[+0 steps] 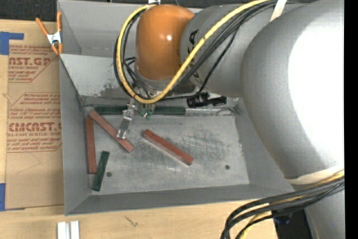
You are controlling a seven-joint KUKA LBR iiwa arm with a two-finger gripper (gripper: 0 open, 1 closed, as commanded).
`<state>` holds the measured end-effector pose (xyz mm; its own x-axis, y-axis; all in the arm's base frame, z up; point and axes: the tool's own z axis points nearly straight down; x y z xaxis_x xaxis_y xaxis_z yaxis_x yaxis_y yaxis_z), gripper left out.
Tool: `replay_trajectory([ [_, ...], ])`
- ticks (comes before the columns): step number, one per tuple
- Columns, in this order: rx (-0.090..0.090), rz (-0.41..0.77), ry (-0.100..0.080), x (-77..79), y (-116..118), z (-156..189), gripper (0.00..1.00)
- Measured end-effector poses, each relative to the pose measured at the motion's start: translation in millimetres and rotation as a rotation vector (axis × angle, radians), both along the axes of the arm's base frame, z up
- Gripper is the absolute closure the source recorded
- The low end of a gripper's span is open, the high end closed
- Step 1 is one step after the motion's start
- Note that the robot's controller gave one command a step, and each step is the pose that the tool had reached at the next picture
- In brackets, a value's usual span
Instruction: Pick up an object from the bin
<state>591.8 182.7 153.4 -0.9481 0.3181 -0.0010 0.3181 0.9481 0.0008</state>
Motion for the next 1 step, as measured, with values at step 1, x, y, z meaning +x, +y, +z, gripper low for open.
replay_trajectory([
  [1,0.002,-0.043,-0.003,-13.7,-4.9,-79.7,0.00],
])
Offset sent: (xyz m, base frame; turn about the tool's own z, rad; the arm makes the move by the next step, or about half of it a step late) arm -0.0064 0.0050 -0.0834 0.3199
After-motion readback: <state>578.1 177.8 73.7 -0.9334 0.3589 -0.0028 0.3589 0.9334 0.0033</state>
